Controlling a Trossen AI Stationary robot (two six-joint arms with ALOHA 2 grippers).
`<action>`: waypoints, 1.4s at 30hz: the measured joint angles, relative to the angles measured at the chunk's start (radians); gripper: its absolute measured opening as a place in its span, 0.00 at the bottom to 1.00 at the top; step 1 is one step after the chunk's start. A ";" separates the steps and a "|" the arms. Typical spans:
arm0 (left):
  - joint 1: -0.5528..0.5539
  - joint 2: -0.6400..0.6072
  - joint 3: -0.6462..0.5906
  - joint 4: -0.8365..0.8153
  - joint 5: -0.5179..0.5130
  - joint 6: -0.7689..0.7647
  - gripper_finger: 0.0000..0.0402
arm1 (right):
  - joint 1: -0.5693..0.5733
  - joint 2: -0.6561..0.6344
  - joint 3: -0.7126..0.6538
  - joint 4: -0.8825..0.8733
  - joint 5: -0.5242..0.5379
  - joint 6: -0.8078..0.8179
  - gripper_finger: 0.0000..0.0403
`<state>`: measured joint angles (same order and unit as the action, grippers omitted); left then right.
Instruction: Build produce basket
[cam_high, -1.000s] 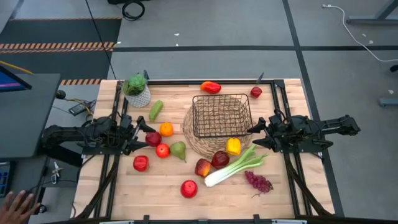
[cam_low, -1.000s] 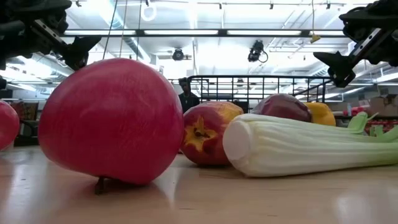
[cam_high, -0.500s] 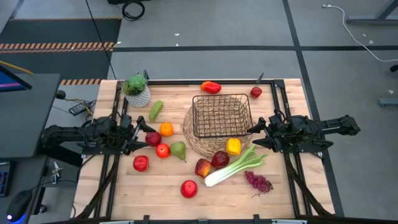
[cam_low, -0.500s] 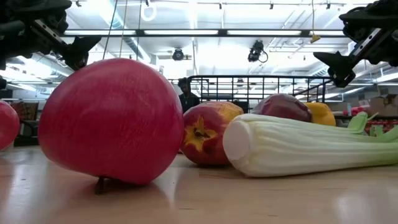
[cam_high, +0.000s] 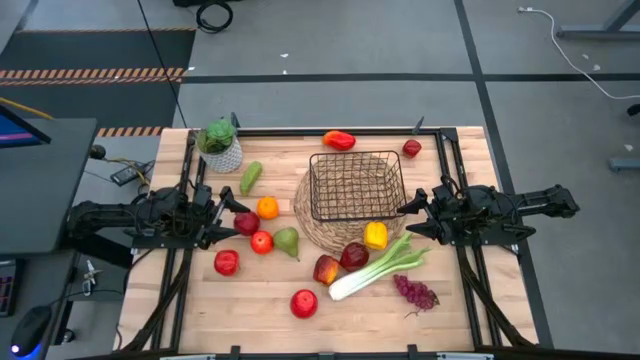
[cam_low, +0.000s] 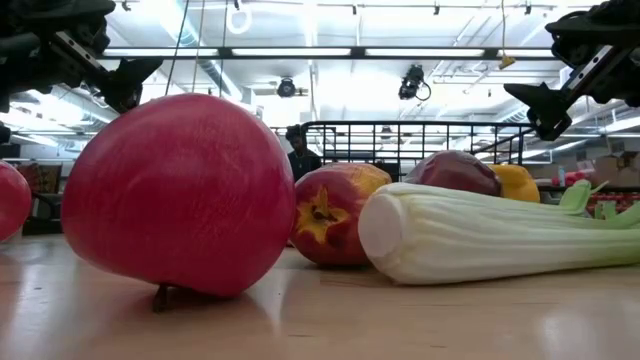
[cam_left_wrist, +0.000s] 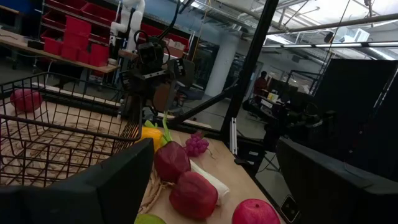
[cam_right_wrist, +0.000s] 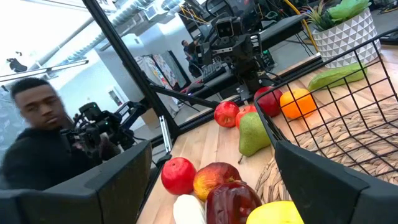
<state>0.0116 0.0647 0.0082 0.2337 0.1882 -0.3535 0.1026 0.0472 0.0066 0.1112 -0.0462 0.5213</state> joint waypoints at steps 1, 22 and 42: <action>0.000 0.000 0.000 0.000 0.000 0.000 0.87 | 0.000 0.000 0.000 0.000 0.000 0.000 0.86; 0.000 0.000 0.000 0.266 0.000 0.040 0.87 | -0.001 0.000 0.000 0.133 0.159 -0.119 0.86; 0.000 0.000 0.000 0.337 -0.096 0.132 0.87 | -0.001 0.000 0.000 0.470 0.477 -0.401 0.86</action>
<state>0.0117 0.0650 0.0078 0.5705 0.0923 -0.2211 0.1017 0.0475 0.0063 0.5814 0.4308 0.1207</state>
